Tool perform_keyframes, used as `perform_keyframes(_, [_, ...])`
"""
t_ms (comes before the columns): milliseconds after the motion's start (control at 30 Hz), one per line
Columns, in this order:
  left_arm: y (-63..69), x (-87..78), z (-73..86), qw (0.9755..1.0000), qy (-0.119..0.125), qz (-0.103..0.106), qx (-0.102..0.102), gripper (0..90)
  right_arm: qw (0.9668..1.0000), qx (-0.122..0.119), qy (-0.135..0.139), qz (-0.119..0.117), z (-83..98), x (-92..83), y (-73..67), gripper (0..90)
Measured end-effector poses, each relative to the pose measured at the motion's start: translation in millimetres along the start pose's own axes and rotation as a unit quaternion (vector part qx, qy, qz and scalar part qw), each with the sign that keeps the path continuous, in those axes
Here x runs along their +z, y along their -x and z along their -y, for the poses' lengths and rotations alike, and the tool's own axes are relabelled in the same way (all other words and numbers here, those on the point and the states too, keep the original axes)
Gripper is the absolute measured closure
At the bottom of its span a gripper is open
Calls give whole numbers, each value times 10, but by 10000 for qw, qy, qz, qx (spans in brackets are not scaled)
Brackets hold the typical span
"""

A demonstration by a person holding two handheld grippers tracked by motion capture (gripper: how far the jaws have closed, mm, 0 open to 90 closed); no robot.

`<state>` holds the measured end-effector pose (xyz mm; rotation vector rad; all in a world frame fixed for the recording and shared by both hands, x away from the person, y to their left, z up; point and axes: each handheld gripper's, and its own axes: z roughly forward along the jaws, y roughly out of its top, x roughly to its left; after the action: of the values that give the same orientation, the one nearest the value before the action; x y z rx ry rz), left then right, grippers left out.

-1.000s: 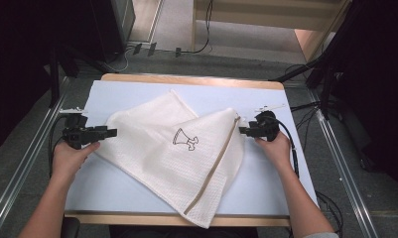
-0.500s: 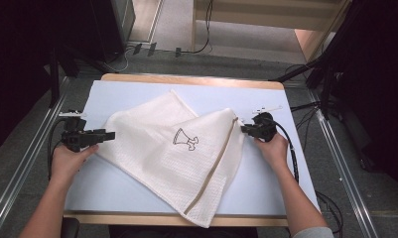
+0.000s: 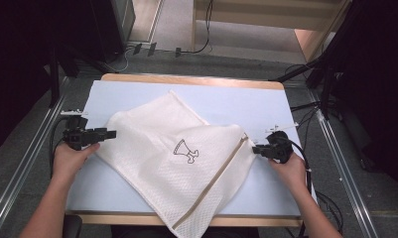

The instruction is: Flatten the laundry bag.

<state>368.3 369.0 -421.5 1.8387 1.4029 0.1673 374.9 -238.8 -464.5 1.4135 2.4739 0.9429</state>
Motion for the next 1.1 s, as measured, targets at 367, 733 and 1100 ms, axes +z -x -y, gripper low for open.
perform_keyframes(367, [62,-95,72,9997,-78,-158,-143,437,9989,22,453,-149,104,-217,14,646])
perform_keyframes(733, [255,-282,332,9991,-290,-301,-80,445,9900,-234,1326,-418,-458,-204,-147,625])
perform_keyframes(1100, [267,-331,421,9993,-238,-283,-57,445,9905,-337,1190,-595,-956,199,-297,628])
